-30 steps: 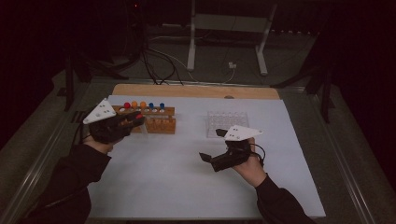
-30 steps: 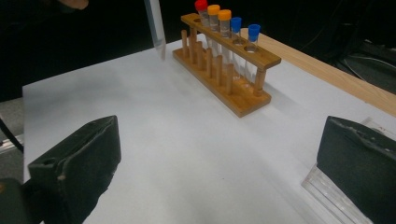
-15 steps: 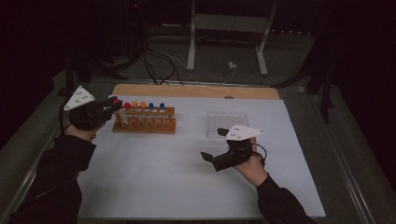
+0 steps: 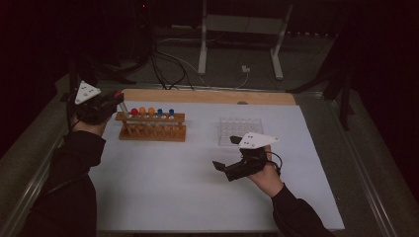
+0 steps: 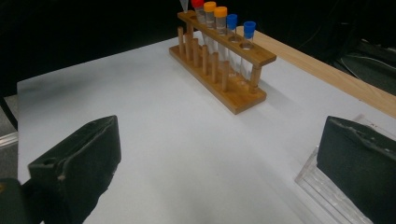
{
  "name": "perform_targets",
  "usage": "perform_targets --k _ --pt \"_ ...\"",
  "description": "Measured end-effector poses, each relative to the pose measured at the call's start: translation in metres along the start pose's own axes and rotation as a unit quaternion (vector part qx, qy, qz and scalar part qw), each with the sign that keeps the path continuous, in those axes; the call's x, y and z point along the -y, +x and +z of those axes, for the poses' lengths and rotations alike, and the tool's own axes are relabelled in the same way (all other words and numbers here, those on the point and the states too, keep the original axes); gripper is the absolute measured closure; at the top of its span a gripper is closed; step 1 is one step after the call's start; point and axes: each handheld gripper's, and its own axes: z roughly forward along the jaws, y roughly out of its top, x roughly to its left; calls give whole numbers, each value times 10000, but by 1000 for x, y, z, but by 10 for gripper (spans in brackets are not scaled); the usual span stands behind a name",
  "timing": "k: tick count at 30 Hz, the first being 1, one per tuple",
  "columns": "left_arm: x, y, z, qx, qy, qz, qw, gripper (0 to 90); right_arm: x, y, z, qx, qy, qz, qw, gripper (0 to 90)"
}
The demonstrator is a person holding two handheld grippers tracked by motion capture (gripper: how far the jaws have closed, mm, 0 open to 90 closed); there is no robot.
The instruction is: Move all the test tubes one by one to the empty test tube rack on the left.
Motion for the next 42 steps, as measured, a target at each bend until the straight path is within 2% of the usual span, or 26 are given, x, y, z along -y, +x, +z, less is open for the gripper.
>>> perform_targets --k 6,12,16,22,30,34,42 --pt "6 4 13 -242 -32 -69 9997 716 1 -1 0 3 15 19 10000 2" --pt "16 8 27 -322 98 -152 9993 716 1 0 0 -28 15 25 10000 1" --pt "26 6 32 -276 162 -220 9992 716 2 -1 -1 -40 13 31 10000 1" --pt "43 6 39 -316 350 -316 9984 716 3 -2 -2 -43 13 61 10000 2" --pt "56 4 45 -327 562 -288 9975 716 3 -3 -2 -34 15 84 10000 1" --pt "60 3 47 -321 675 -247 9969 715 3 -2 -2 -50 24 87 9999 2" --pt "57 5 47 -255 815 -329 9958 710 3 -3 -3 -41 24 90 9999 2"
